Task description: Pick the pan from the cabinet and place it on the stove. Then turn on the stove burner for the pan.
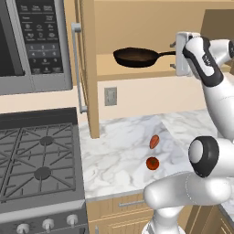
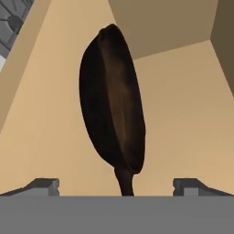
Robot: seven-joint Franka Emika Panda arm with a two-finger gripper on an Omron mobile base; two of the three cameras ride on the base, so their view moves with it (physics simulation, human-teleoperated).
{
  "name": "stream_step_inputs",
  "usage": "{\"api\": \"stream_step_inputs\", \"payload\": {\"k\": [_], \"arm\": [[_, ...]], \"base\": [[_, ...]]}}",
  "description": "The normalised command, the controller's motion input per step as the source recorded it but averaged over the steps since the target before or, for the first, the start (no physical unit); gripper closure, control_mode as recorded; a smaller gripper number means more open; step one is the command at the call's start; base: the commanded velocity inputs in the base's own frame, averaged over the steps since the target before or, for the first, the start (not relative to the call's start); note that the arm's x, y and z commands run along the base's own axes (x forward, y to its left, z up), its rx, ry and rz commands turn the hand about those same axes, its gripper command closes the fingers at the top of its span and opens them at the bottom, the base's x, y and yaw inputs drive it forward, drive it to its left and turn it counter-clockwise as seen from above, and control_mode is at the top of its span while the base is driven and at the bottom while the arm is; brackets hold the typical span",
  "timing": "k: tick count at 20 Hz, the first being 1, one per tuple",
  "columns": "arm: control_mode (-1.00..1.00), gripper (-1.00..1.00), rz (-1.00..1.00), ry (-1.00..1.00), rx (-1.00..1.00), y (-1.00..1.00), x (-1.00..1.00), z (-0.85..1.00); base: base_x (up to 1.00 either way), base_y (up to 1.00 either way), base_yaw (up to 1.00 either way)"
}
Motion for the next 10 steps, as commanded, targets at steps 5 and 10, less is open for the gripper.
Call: {"api": "stream_step_inputs", "payload": {"k": [5,10], "arm": [[-1.0,-1.0,0.0,-0.1,-0.03,0.02,0.42,-0.12],[-1.0,-1.0,0.0,-0.12,-0.03,0.08,0.44,-0.12]], "base": [[0.0,0.0,0.0],[0.0,0.0,0.0]]}}
